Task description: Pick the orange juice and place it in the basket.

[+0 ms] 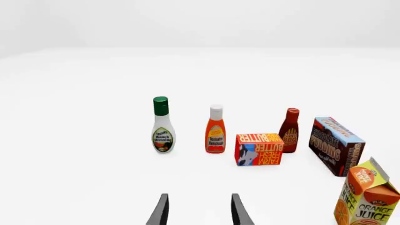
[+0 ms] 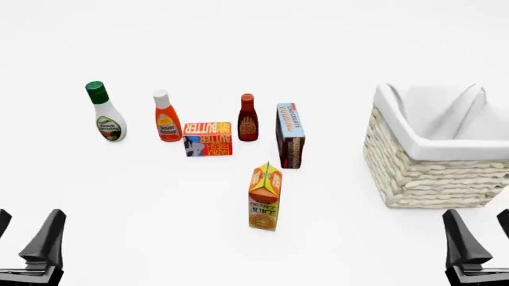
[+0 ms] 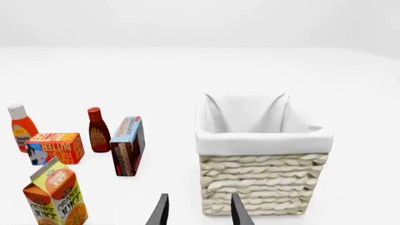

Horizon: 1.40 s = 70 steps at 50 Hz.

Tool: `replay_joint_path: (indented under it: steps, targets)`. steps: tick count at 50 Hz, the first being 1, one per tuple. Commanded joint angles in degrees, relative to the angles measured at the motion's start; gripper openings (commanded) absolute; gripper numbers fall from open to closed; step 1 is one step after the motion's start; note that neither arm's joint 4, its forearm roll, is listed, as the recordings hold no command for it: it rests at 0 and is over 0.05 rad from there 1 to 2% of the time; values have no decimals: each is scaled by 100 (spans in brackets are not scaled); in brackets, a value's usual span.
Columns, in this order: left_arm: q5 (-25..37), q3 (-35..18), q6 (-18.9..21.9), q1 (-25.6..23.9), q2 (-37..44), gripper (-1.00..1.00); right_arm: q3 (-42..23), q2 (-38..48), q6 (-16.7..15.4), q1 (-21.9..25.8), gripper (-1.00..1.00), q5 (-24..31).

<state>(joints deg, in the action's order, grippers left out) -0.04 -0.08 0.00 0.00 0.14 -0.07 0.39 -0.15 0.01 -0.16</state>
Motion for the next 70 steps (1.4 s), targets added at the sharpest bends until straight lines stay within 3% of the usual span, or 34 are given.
replay_joint_path:
  steps: [1, 13, 14, 15, 23, 33, 38, 43, 52, 55, 70]
  targets:
    - [-10, -15, -7, 1, 36, 100, -9, 74, -29, 7, 100, -30]
    - [-13, -13, -15, -1, 42, 100, -9, 92, -41, 12, 100, -40]
    - [-216, 2, 18, 61, 212, 100, -30, -38, -1592, -941, 100, -24]
    - [-29, -12, -16, -1, 56, 100, -18, 107, -46, 11, 100, -44]
    - [-27, -13, -14, -1, 56, 100, -16, -21, -7, -177, 100, 36]
    - [-81, -25, -14, 0, 120, 100, -137, 1316, -12, -65, 100, -868]
    - [-89, -29, -14, 0, 133, 100, -473, 1290, -127, -91, 100, -541]
    - [-66, -33, -14, 0, 113, 100, -697, 1779, -113, -192, 100, -655]
    - [-6, -33, -14, 0, 52, 100, -920, 3067, 408, 109, 100, -1191]
    - [11, -31, -14, 0, 33, 100, -1027, 3176, 646, 181, 100, -1104]
    - [28, -26, -14, 1, 10, 100, -1601, 3857, 1053, 468, 100, -661]
